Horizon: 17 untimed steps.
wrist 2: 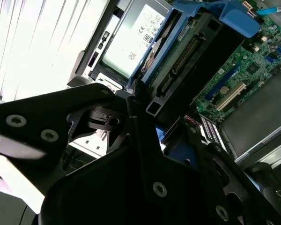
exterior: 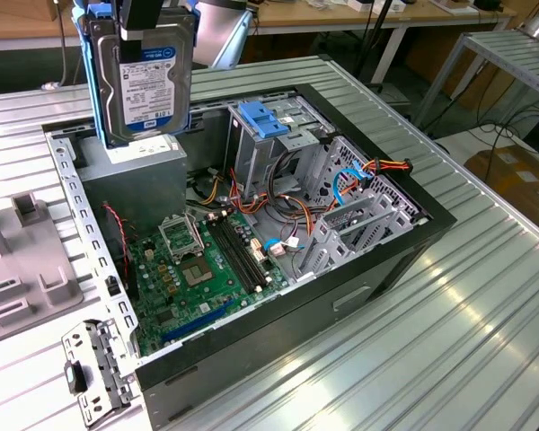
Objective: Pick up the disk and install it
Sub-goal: 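Pick up the disk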
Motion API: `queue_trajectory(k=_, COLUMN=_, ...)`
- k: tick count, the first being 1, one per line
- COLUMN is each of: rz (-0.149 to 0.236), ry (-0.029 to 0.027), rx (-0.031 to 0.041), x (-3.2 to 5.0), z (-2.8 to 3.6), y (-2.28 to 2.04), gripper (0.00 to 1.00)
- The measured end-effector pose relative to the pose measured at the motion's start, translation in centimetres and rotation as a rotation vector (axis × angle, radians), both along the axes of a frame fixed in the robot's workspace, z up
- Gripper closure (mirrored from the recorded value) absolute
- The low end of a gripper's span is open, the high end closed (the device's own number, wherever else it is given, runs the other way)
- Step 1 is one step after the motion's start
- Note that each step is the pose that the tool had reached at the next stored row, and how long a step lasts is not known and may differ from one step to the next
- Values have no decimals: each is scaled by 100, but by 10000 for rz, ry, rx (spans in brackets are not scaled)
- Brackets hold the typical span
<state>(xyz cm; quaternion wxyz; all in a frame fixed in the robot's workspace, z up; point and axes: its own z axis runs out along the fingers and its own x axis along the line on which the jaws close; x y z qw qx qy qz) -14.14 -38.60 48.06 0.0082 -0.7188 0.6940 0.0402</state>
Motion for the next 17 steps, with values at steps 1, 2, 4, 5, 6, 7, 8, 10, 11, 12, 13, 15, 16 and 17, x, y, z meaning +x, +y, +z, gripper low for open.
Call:
queue_trajectory(k=1, rz=0, ry=1, rx=0, x=1, z=0, y=-9, gripper=63)
queue_trajectory(k=2, rz=0, ry=1, rx=0, x=1, z=0, y=-15, gripper=63)
queue_trajectory(k=4, rz=0, ry=0, rx=-1, x=2, z=0, y=-26, gripper=63)
queue_trajectory(k=5, rz=0, ry=0, rx=0, x=2, z=0, y=-33, gripper=63)
queue_trajectory(k=6, rz=0, ry=0, rx=0, x=2, z=0, y=-40, gripper=63)
queue_trajectory(k=7, rz=0, ry=0, rx=0, x=3, z=0, y=-45, gripper=63)
queue_trajectory(k=8, rz=1, ry=0, rx=-1, x=3, z=0, y=-53, gripper=63)
queue_trajectory(k=10, rz=0, ry=1, rx=0, x=4, z=0, y=-65, gripper=63)
queue_trajectory(k=11, rz=0, ry=0, rx=0, x=4, z=0, y=-70, gripper=63)
queue_trajectory(k=12, rz=0, ry=0, rx=0, x=5, z=0, y=-77, gripper=63)
queue_trajectory(k=13, rz=0, ry=0, rx=0, x=5, z=-1, y=-82, gripper=63)
queue_trajectory(k=15, rz=1, ry=0, rx=0, x=6, z=0, y=-93, gripper=63)
queue_trajectory(k=16, rz=0, ry=0, rx=0, x=6, z=-1, y=-104, gripper=63)
queue_trajectory(k=17, rz=1, ry=0, rx=-1, x=7, z=-1, y=-110, gripper=63)
